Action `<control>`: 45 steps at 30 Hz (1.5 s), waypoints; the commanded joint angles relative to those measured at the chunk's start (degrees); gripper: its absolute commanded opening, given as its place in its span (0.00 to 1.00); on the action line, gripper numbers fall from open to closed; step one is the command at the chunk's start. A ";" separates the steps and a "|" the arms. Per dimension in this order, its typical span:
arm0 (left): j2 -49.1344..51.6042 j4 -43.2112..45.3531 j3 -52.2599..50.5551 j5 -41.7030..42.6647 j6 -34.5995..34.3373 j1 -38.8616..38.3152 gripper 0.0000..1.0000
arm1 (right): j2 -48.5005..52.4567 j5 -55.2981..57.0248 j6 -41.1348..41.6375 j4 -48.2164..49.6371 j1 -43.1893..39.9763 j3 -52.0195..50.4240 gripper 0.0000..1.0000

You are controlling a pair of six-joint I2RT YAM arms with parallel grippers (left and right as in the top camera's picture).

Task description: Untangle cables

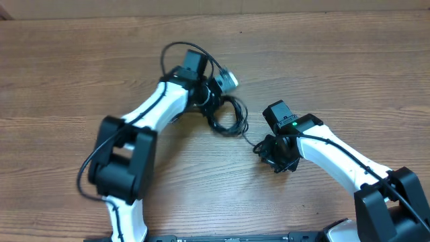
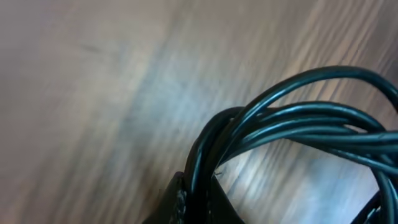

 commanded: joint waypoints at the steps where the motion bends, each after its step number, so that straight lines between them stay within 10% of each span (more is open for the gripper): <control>1: -10.19 -0.76 1.20 5.25 -20.26 2.73 0.04 | -6.64 -0.24 -2.21 -2.80 -0.22 4.76 0.22; 12: -19.02 -6.99 1.20 27.78 -27.82 5.64 0.04 | -35.82 -3.13 -14.19 -1.49 0.90 6.36 0.26; 19: -19.30 -7.56 1.20 33.70 -46.71 5.66 0.04 | -41.88 -3.26 -18.08 -0.13 3.04 6.25 0.42; 32: -19.32 -8.44 1.20 14.60 -27.58 5.11 0.04 | -42.91 -5.81 -29.24 3.43 3.39 18.01 0.56; 45: -19.37 -10.97 1.20 23.39 -22.40 2.58 0.04 | -27.87 6.51 -37.44 4.59 3.39 17.88 0.55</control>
